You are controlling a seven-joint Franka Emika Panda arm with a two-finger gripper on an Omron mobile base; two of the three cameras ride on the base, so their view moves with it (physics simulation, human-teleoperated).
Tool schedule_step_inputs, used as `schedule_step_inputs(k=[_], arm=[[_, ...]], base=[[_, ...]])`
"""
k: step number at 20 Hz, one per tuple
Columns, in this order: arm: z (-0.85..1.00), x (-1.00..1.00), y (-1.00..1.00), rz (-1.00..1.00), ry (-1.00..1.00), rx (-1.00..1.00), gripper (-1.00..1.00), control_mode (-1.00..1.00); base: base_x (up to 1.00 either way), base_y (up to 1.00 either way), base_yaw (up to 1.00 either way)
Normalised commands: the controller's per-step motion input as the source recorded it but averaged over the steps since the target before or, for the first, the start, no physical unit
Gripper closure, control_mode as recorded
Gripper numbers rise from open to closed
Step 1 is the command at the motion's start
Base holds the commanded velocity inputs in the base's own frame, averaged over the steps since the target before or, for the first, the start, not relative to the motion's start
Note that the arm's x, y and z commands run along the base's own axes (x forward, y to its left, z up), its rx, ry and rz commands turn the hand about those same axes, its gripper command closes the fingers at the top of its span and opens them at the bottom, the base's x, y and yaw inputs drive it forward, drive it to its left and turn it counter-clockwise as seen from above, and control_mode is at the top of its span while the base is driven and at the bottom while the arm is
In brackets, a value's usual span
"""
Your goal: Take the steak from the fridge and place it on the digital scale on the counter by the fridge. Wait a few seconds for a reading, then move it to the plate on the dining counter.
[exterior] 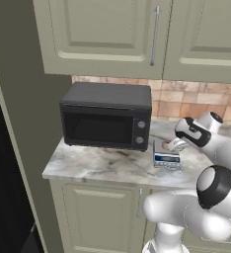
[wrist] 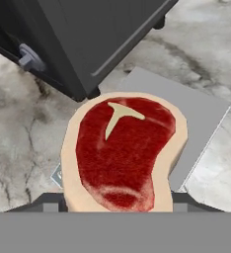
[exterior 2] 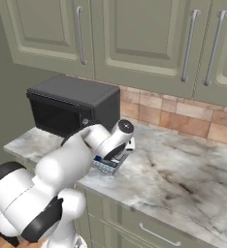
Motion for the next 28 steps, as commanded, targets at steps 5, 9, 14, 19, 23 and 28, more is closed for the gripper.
schedule_step_inputs(k=[5, 9, 14, 19, 23, 28], arm=[[-0.15, 0.15, -0.08, 0.00, 0.00, 0.00, 1.00, -1.00], [-0.12, 0.18, -0.02, 0.00, 0.00, 0.00, 1.00, -1.00], [-0.14, 0.15, -0.01, 0.00, 0.00, 0.00, 1.00, -1.00], [-0.10, 0.14, 0.00, 0.00, 0.00, 0.00, 1.00, -1.00], [-0.27, 0.00, 0.00, 0.00, 0.00, 0.00, 1.00, -1.00], [-0.29, 0.00, 0.00, 0.00, 0.00, 0.00, 1.00, -1.00]], base=[[0.00, 0.00, 0.00], [0.00, 0.00, 0.00], [0.00, 0.00, 0.00], [0.00, 0.00, 0.00], [0.00, 0.00, 0.00], [0.00, 0.00, 0.00]])
